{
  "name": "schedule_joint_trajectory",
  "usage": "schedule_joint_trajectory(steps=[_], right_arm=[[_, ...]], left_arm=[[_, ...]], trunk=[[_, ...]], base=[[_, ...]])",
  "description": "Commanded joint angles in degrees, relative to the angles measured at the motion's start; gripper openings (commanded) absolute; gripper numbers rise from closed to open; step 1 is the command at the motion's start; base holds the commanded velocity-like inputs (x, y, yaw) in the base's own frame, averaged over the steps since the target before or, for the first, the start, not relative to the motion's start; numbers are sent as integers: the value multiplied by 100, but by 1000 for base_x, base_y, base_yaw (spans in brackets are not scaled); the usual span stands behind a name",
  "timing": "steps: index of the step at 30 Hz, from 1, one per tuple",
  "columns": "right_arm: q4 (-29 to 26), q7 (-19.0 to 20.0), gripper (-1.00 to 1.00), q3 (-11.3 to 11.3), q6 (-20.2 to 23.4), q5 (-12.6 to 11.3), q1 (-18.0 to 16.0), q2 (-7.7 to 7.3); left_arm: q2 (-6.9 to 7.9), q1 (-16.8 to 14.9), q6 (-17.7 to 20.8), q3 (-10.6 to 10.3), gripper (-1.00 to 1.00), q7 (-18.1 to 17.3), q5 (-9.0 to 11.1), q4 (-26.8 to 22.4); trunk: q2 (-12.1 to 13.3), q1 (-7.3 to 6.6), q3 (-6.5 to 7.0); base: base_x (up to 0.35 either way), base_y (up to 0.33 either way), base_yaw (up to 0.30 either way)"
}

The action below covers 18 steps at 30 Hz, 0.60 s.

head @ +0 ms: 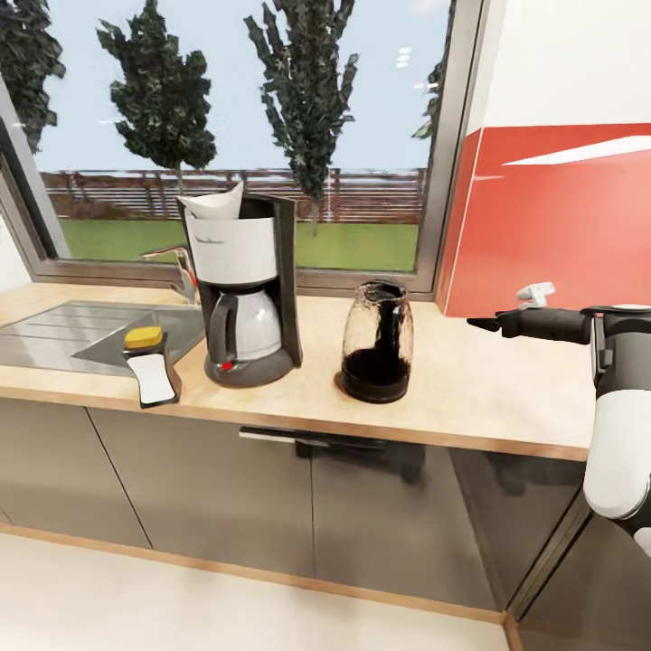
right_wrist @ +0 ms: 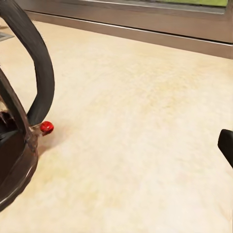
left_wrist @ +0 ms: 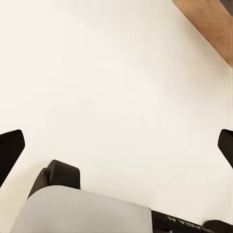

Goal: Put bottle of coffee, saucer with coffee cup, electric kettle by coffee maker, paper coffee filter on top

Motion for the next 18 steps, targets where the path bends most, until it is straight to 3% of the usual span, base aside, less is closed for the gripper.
schedule_joint_trajectory(steps=[1,8,18], right_arm=[[-6,41,100,-17,44,34,-5,4],[-6,47,100,-17,25,28,-1,4],[26,141,100,-17,-479,4,-2,5]], left_arm=[[1,-5,-24,-9,100,-19,7,8],[1,-5,-22,-9,100,-19,7,8],[1,-5,-23,-9,100,-19,7,8]], trunk=[[-3,0,-6],[-3,0,-6],[-3,0,-6]], base=[[39,0,78],[14,0,161],[1,0,31]])
